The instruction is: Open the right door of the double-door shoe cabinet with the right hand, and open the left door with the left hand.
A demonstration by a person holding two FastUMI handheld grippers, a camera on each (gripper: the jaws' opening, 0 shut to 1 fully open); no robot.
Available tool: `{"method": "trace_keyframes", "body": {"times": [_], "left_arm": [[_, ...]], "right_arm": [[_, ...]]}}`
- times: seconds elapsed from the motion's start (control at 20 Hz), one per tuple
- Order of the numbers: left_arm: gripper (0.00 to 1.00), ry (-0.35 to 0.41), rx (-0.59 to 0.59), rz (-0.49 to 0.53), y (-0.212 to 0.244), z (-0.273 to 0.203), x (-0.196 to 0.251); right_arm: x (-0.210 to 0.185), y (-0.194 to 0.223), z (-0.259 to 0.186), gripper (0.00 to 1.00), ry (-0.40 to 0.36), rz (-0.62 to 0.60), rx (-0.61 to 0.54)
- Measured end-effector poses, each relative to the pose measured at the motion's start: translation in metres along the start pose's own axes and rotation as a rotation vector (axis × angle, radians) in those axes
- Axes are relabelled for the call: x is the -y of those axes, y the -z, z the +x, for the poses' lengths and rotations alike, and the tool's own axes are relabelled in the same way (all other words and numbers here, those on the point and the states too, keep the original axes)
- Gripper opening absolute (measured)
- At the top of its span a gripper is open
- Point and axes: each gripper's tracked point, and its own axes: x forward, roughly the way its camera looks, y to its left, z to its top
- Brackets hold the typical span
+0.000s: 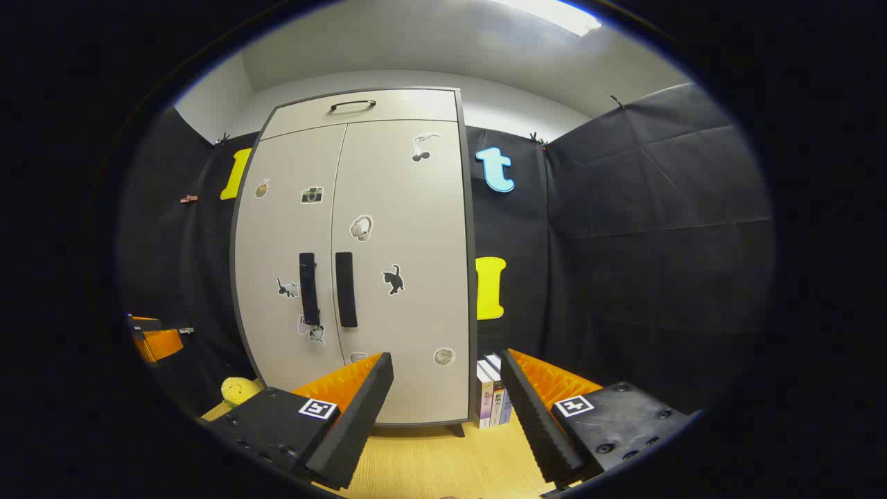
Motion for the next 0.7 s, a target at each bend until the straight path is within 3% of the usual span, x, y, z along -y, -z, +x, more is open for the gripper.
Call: {"method": "trace_keyframes", "body": {"times": [0.7], "left_arm": [[0.95,-0.013,-0.013,0.006,0.011,-0.005,-0.004]], "right_arm": [[-0.013,0.009,0.002,0.98,-0.045,0.0,-0.036]]}}
